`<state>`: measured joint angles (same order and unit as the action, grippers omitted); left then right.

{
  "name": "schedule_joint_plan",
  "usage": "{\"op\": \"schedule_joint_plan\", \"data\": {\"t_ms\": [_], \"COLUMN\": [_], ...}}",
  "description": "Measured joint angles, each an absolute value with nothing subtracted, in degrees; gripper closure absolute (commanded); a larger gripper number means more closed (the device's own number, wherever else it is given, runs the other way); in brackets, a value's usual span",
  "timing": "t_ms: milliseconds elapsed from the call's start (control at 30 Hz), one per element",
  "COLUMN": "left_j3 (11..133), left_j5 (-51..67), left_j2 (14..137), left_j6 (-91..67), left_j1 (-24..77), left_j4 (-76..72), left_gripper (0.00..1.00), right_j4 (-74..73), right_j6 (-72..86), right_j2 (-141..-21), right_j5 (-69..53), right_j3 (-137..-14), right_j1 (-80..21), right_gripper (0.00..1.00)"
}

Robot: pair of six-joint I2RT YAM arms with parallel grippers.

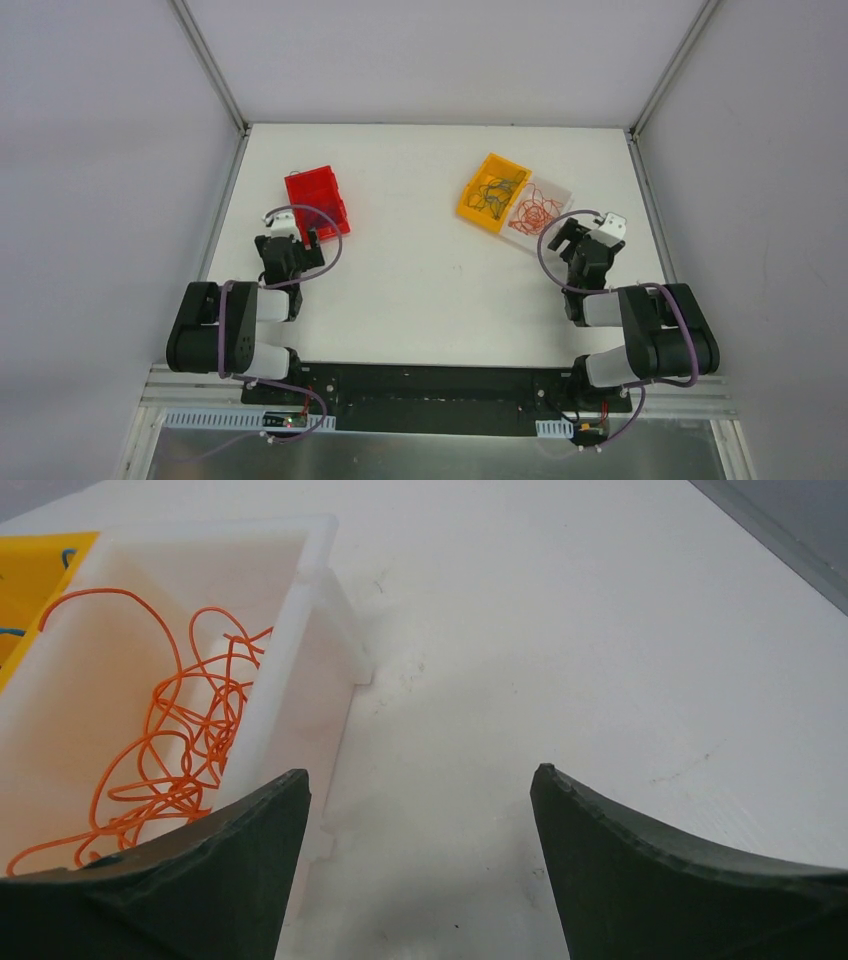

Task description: Untangle the cables

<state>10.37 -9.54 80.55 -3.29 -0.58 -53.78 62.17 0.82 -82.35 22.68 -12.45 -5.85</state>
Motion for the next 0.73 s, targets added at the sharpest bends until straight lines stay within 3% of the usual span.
{"op": "schedule_joint_plan", "data": {"t_ms": [67,733], "left_j3": [12.82,16.43], "left_j5": [-7.55,-4.54], "left_j2": [80.82,80.88], "left_j6": [-2.63,-1.98], "left_j1": [-0.91,-0.82], "left_j4": [-52.6,-49.95], "left_gripper": [0.01,0.01], "right_j4": [61.08,59.2], "right_j6": [1.28,2.13], "right_j2": [-82.35,-82.35], "right_j5": [22.22,21.08], "right_j3": [-13.04,-13.19], "right_j1": [-5.69,-5.58], "right_gripper": [0.0,0.0]}}
